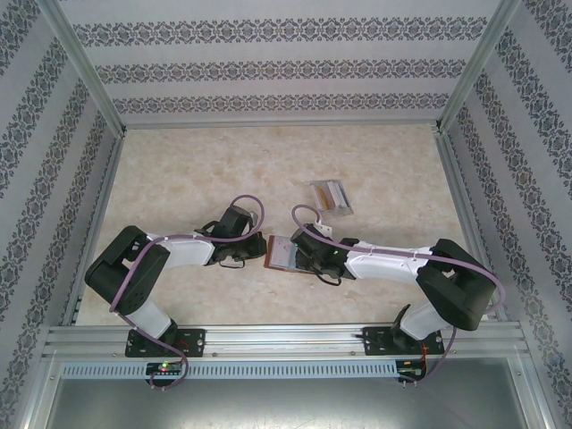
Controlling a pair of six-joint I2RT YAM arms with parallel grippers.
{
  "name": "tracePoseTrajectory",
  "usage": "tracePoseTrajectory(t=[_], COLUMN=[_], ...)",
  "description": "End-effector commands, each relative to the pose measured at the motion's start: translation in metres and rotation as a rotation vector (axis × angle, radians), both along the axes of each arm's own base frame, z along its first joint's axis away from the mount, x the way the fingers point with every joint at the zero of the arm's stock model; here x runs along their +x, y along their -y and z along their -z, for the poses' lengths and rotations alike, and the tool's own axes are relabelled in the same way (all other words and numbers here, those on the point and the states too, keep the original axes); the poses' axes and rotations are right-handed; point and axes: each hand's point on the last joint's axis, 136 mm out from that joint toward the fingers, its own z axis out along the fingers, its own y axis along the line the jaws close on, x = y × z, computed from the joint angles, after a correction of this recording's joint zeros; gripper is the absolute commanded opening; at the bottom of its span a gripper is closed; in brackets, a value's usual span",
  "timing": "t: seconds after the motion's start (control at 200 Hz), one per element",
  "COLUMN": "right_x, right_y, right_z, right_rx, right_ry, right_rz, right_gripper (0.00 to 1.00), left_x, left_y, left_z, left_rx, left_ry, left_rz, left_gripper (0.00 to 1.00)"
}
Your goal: Put the credit cards into the card holder
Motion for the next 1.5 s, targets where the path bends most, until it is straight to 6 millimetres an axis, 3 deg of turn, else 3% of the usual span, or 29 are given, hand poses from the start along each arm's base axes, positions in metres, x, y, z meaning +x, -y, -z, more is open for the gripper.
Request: tracePoseTrajectory(t=[0.0,0.29,0.42,0.704,0.829,0.999,1.124,1.319,1.499], right_x=[0.003,0.011,0.013,0.018,0.021,0.028,0.036,0.045,0.059], right_y=[-0.007,-0.028,-0.037,-0.057,-0.065,-0.072,-0.083,-0.055,0.004], right_z=[-0.012,-0.026,-0.028,-0.039,-0.033,-0.006,-0.012,-0.044,-0.069], right_rx=[0.029,0.158,0.205,0.308,0.346,0.433,0.57,0.479,0.27], right_ry=[0.049,0.116,0.118,0.149,0.133,0.036,0.034,0.141,0.23], right_rz=[-0.024,-0.062,-0.081,-0.117,-0.111,-0.055,-0.084,-0.11,-0.072], right_gripper=[0.22,0.21,0.26,0.27,0.31,0.35,0.45,0.49,0.53], left_x=[-0.004,-0.005,-0.004,0.0,0.002,0.004,0.004,0.003,0.003], left_y=[0.002,0.004,0.004,-0.003,-0.012,-0.02,-0.012,-0.004,-0.002], left_z=[0.008,0.01,0.01,0.001,0.0,-0.001,-0.008,-0.015,-0.015], left_rx=[0.024,0.013,0.019,-0.001,0.023,0.03,-0.033,-0.081,-0.072], left_ry=[-0.023,-0.037,-0.035,0.011,0.014,0.029,0.046,0.057,0.062], left_rz=[0.017,0.023,0.023,-0.024,-0.041,-0.075,-0.047,-0.018,0.005], left_gripper=[0.07,0.08,0.08,0.16,0.19,0.25,0.35,0.43,0.44])
